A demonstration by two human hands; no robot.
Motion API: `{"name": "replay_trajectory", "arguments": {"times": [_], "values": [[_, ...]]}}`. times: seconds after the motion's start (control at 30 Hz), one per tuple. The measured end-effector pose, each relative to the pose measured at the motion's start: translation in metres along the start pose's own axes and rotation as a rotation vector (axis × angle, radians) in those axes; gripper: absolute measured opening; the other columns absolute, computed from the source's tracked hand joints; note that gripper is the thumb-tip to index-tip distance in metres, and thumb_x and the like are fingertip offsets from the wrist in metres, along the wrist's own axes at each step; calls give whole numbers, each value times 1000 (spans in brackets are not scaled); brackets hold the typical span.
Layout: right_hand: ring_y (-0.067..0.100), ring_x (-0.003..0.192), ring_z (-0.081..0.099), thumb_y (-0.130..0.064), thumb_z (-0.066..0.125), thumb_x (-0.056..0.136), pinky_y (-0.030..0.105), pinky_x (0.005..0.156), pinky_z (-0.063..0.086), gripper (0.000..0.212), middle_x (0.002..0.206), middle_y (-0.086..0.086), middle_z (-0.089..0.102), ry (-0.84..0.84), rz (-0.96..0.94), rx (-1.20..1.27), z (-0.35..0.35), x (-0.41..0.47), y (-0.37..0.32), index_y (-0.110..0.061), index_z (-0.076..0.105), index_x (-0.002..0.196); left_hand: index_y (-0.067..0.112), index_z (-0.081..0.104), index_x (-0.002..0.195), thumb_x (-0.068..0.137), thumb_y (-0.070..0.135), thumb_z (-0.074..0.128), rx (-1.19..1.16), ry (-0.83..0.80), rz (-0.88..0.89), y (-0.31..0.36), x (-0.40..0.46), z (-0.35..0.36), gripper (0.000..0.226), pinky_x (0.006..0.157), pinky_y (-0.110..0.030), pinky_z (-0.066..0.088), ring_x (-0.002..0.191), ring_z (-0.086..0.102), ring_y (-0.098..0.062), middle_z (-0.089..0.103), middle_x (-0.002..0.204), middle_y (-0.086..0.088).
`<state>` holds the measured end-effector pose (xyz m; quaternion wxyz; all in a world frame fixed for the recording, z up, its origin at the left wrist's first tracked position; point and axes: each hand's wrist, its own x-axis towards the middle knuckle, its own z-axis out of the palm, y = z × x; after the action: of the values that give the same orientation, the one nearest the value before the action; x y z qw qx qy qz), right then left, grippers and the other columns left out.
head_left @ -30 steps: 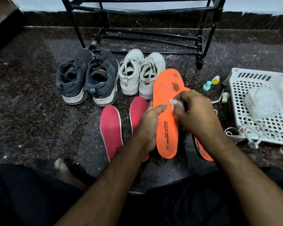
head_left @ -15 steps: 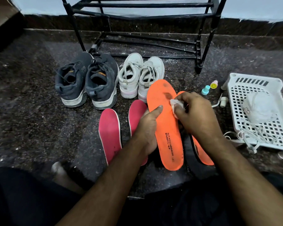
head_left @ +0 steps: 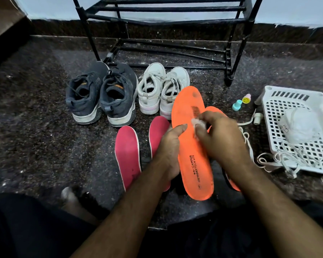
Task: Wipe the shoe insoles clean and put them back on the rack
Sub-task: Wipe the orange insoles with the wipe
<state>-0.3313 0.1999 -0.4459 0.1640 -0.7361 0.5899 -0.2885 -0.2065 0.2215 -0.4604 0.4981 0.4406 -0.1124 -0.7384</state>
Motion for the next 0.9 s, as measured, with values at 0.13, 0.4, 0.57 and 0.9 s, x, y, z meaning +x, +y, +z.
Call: {"name": "replay_trajectory", "arguments": {"times": [0.13, 0.4, 0.57, 0.9], "values": [[21, 78, 64, -29, 63, 80, 38, 71, 51, 15, 84, -2, 69, -139, -97, 46, 8, -12, -9, -25, 66, 94, 9, 67, 94, 99, 34, 43, 0, -13, -90, 0, 2, 0, 35, 69, -33, 51, 67, 63, -23, 67, 75, -11], [22, 82, 66, -25, 66, 83, 35, 75, 51, 12, 89, -1, 71, -65, -34, 40, 1, -5, -3, -22, 68, 95, 9, 68, 98, 100, 40, 45, 14, -24, -90, -2, 2, 0, 38, 68, -35, 50, 63, 62, -23, 66, 74, -11], [21, 79, 65, -31, 64, 83, 40, 73, 53, 13, 84, -2, 71, -59, -2, 25, 0, 0, 6, -23, 66, 92, 13, 69, 104, 100, 62, 34, 32, -95, -113, -6, 1, 1, 61, 65, -31, 55, 64, 66, -21, 69, 76, -8], [20, 76, 63, -28, 68, 86, 39, 74, 51, 11, 83, -1, 68, 103, 15, 90, -10, 13, 12, -18, 68, 92, 11, 69, 112, 104, 45, 36, 20, -186, -104, -9, -2, 1, 49, 88, -40, 53, 85, 70, -25, 74, 98, -13]]}}
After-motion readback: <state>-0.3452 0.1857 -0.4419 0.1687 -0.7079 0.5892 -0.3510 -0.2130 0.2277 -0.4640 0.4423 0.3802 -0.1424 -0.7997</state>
